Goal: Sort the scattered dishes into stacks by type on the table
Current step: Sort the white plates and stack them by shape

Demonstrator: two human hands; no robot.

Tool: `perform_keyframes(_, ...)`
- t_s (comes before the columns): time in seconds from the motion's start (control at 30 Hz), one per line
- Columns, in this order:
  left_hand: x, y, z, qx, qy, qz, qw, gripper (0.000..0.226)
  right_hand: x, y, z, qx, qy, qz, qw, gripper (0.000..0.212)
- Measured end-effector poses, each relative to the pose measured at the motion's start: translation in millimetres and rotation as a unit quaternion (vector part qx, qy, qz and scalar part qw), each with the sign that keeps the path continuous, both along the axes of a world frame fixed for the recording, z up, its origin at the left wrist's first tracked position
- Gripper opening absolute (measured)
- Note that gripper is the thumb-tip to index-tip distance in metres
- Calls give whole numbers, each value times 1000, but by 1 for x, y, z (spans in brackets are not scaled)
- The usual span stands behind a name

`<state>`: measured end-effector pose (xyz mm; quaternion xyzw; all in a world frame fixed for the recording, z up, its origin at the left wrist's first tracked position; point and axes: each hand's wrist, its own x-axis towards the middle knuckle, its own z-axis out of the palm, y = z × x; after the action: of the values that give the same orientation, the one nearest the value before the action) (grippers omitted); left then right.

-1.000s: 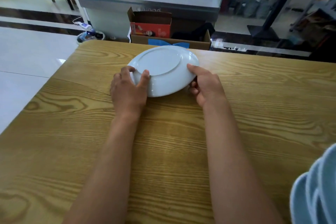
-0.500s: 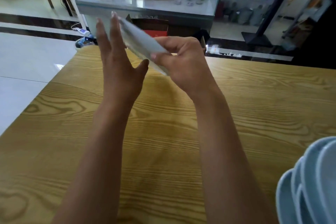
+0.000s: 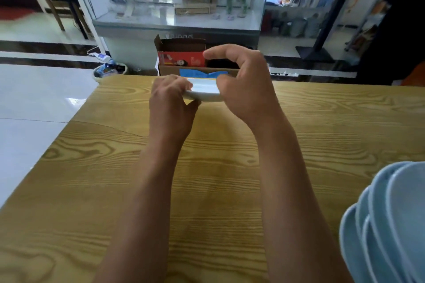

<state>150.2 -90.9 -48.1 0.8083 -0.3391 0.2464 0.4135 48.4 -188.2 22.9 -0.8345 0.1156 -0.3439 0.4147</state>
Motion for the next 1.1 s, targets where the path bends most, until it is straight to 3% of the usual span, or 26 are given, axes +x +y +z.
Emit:
perform_keyframes(0.23, -18, 3, 30, -38, -58, -21, 997, 24, -51, 26, 13, 48, -91, -144, 984, 51)
perform_keyframes(0.37, -37, 7, 52, -26, -85, -40, 995, 25, -107, 41, 23, 14, -21, -152, 988, 64)
perform_keyframes(0.53, -94, 1, 81, -67, -100, -92, 988, 30, -189, 41, 45, 44, 95, -159, 982, 77)
perform_keyframes(0.73, -177, -28, 97, -14, -119, -187, 975, 26, -254, 1, 47, 84, 82, -256, 959, 81)
perform_keyframes(0.93, -241, -70, 100, 9, -137, -261, 956, 22, -324, -26, 45, 140, 74, -286, 945, 76)
perform_keyframes(1.1, -296, -99, 98, 23, -138, -310, 941, 16, -378, -36, 45, 109, 98, -347, 926, 43)
